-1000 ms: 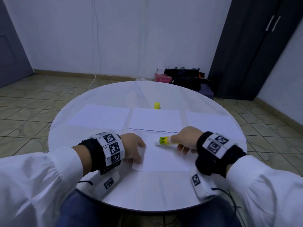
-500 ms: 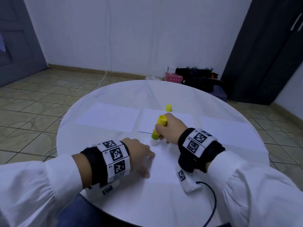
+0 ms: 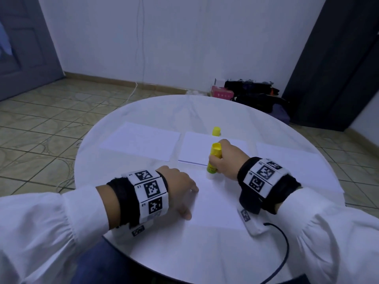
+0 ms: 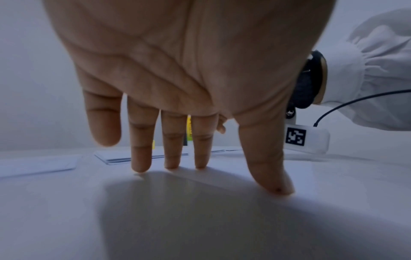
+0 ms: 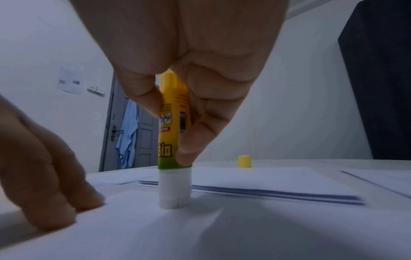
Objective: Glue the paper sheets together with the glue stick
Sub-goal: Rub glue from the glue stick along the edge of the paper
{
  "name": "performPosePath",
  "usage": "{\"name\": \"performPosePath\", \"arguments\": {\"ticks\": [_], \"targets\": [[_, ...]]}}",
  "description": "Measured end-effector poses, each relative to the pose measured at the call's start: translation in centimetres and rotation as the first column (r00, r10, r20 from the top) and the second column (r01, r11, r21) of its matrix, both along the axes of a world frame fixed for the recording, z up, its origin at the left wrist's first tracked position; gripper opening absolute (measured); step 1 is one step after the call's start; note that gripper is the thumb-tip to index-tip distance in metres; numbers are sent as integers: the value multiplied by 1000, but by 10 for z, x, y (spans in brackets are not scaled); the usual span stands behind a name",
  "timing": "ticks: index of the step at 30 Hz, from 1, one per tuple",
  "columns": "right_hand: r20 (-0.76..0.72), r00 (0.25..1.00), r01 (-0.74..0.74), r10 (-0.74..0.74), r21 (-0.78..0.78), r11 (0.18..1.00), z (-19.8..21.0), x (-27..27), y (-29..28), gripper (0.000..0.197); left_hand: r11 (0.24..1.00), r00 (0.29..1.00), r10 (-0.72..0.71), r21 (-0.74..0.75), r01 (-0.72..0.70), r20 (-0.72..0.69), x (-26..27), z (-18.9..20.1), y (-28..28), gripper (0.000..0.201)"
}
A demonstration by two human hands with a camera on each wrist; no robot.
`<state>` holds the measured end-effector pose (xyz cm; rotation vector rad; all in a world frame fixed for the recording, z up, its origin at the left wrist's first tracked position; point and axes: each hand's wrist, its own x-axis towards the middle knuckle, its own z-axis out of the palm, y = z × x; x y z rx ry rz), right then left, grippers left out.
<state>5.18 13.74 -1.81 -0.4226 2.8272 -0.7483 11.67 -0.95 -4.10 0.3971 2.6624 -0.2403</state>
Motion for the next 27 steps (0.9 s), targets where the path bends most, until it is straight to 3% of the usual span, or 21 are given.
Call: {"name": "performPosePath", "arguments": {"ticks": [7, 15, 18, 22, 27], "targets": [[2, 988, 156, -156, 14, 988, 0, -3, 66, 31, 999, 1000, 28, 39, -27, -7, -5, -4, -6, 80], [-20, 975, 220, -219, 54, 974, 1, -4, 90, 31, 998, 998, 60, 23, -60, -12, -11, -10, -13, 107], [-87, 971, 226, -222, 29, 974, 6, 0, 83, 34, 992, 992, 128, 5, -128, -3, -11, -10, -16, 129], [-80, 994, 67, -73, -78, 995, 13, 10, 46, 20, 970, 969, 240, 31, -242, 52, -10, -8, -21, 146], [-74, 990, -118, 119, 15, 993, 3, 19, -10, 31, 966, 967, 246, 63, -250, 70, -11, -6, -24, 150]]}}
